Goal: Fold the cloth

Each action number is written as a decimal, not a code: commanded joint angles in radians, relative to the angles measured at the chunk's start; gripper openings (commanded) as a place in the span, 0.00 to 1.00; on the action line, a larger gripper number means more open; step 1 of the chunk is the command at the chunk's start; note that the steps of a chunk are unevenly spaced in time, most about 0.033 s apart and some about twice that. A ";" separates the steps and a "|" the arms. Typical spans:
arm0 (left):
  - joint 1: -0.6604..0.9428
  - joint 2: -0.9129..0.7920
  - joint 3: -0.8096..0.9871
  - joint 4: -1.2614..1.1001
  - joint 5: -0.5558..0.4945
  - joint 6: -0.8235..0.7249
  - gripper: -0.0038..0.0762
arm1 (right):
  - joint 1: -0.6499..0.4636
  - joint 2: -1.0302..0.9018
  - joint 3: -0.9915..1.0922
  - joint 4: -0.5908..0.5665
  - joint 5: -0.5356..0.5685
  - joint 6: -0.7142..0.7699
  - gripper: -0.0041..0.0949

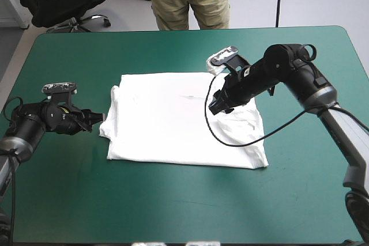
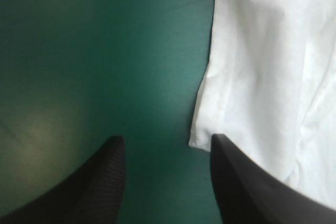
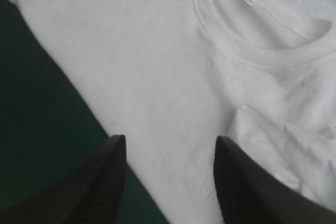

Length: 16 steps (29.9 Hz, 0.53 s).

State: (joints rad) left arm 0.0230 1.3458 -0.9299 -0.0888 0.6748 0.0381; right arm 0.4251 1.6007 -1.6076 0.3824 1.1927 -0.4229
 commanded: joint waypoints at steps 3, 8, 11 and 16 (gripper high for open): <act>0.027 0.098 -0.035 -0.168 -0.057 0.112 0.51 | -0.003 -0.068 -0.034 0.059 0.017 0.002 0.48; 0.027 0.205 -0.054 -0.292 -0.072 0.196 0.51 | -0.003 -0.068 -0.034 0.057 0.025 0.002 0.46; 0.027 0.246 -0.059 -0.394 -0.087 0.284 0.51 | -0.003 -0.068 -0.034 0.057 0.025 0.006 0.46; 0.027 0.272 -0.059 -0.433 -0.060 0.338 0.39 | -0.003 -0.068 -0.034 0.057 0.036 0.017 0.45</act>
State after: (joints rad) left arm 0.0521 1.6339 -0.9719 -0.4736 0.6028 0.3496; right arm 0.4251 1.5766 -1.6129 0.4077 1.2378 -0.4065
